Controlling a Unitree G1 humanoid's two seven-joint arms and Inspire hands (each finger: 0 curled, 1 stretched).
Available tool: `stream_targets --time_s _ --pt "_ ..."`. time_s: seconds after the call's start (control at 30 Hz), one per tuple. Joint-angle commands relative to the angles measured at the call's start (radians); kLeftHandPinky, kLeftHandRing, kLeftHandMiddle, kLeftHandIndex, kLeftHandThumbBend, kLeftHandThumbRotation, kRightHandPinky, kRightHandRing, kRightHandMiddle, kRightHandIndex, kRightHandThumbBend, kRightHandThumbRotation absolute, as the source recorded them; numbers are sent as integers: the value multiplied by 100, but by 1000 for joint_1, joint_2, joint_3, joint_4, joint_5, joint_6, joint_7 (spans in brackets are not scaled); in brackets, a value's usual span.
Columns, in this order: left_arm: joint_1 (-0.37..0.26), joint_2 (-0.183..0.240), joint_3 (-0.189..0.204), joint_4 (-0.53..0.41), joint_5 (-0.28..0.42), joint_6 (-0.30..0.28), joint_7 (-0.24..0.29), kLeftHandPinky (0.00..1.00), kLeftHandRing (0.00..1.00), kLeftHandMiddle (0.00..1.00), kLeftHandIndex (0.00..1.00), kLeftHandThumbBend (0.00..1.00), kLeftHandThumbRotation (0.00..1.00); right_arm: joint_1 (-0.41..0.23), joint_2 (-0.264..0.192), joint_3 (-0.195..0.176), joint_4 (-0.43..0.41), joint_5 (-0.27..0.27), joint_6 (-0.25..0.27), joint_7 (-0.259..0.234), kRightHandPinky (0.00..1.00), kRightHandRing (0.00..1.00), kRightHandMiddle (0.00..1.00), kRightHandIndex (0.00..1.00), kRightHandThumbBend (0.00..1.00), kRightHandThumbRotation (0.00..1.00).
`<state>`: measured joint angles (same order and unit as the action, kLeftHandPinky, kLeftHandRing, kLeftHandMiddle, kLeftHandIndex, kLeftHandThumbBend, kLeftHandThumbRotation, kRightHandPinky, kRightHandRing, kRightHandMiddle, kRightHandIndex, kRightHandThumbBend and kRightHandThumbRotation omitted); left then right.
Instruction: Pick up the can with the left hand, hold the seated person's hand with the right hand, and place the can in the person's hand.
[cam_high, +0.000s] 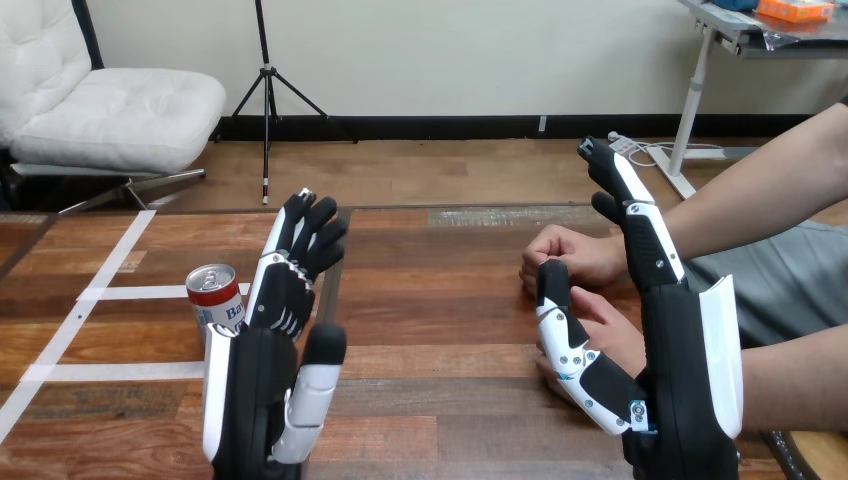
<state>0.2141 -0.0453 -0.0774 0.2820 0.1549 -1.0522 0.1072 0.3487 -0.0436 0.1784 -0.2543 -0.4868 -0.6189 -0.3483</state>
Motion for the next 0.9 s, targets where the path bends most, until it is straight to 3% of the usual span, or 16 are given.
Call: stream_targets --time_s 0.0,0.07,0.37,0.53,0.87 --pt "-62 4 54 -55 39 25 27 86 89 92 94 62 73 -54 13 -11 -1 -1 -14 -6 88 92 93 90 14 0" --pt "-67 21 72 -68 54 43 31 88 91 93 94 62 63 -56 13 -11 1 1 -15 -4 87 91 93 90 13 0" --pt "-85 84 151 -148 165 163 65 91 95 96 94 68 40 -58 11 -8 7 6 -17 0 87 92 93 90 13 0" --pt "-97 122 190 -187 245 228 96 91 96 97 94 70 34 -58 15 -7 7 3 -12 -1 87 92 93 90 13 0" --pt "-125 176 220 -230 289 347 122 89 95 97 94 75 23 -60 17 -6 11 3 -9 -3 88 92 93 90 14 0"
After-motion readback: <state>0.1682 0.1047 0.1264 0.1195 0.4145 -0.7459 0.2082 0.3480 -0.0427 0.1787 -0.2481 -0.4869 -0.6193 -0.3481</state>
